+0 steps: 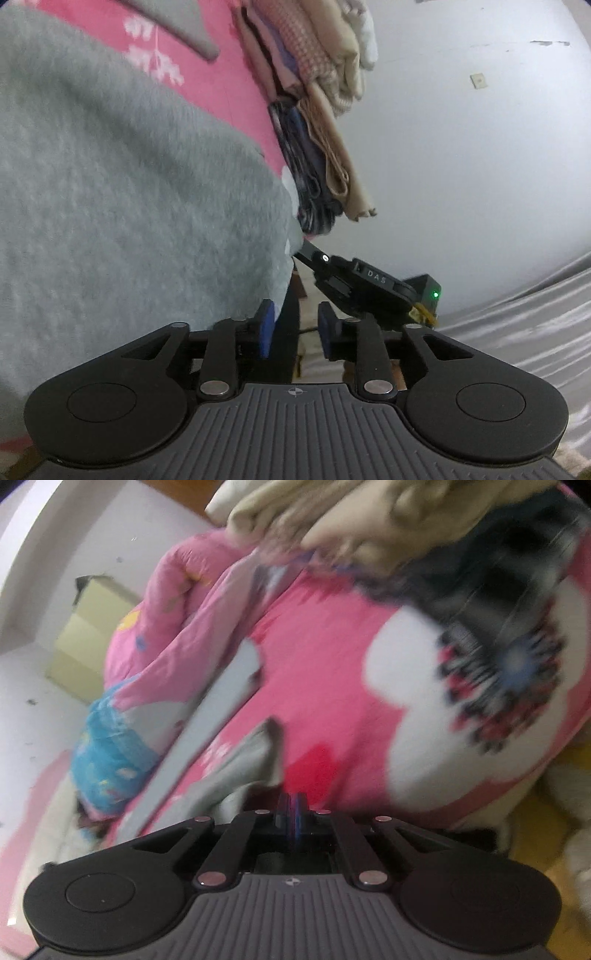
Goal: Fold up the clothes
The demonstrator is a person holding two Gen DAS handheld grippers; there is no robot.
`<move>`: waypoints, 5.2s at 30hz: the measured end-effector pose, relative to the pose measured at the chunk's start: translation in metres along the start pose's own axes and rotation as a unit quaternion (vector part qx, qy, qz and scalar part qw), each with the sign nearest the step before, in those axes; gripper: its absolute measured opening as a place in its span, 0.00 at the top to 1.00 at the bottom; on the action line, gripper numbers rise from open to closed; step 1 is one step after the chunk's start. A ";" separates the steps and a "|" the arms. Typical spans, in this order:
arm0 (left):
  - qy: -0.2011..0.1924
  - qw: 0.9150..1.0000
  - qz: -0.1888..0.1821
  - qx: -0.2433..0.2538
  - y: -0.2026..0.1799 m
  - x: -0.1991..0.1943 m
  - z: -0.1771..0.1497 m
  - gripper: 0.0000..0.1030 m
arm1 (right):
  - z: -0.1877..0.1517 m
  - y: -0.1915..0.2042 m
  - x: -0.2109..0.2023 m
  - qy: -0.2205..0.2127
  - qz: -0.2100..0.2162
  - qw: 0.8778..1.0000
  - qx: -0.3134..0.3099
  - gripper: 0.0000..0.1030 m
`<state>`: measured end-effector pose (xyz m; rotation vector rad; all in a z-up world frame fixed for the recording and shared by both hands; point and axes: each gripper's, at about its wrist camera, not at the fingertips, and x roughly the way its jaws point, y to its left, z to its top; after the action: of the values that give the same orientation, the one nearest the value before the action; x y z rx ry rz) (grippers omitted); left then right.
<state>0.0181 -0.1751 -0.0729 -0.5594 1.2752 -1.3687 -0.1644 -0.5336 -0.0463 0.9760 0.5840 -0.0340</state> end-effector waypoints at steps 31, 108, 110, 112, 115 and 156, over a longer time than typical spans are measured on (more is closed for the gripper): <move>-0.125 0.942 0.251 0.185 -0.004 -0.010 0.037 0.67 | 0.070 0.003 0.098 0.047 0.005 0.997 -0.064 0.54; -0.090 0.893 0.279 0.341 -0.048 0.006 -0.012 0.66 | 0.006 -0.018 -0.017 0.026 0.006 0.999 0.039 0.60; -0.058 0.881 0.274 0.382 -0.055 0.025 -0.028 0.66 | 0.000 -0.021 -0.016 0.049 0.043 0.994 0.087 0.57; -0.028 0.861 0.285 0.420 -0.060 0.047 -0.042 0.66 | -0.005 -0.024 -0.008 0.073 0.060 0.987 0.129 0.46; -0.012 0.818 0.341 0.463 -0.058 0.076 -0.057 0.66 | -0.011 -0.029 0.012 0.105 0.046 0.979 0.170 0.43; -0.075 0.927 0.198 0.309 -0.067 0.055 -0.001 0.91 | 0.004 -0.023 -0.009 0.030 0.066 0.986 0.149 0.41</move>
<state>-0.0232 -0.2394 -0.0316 0.0372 0.7155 -1.2613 -0.1769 -0.5514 -0.0578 1.3081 0.5773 0.0268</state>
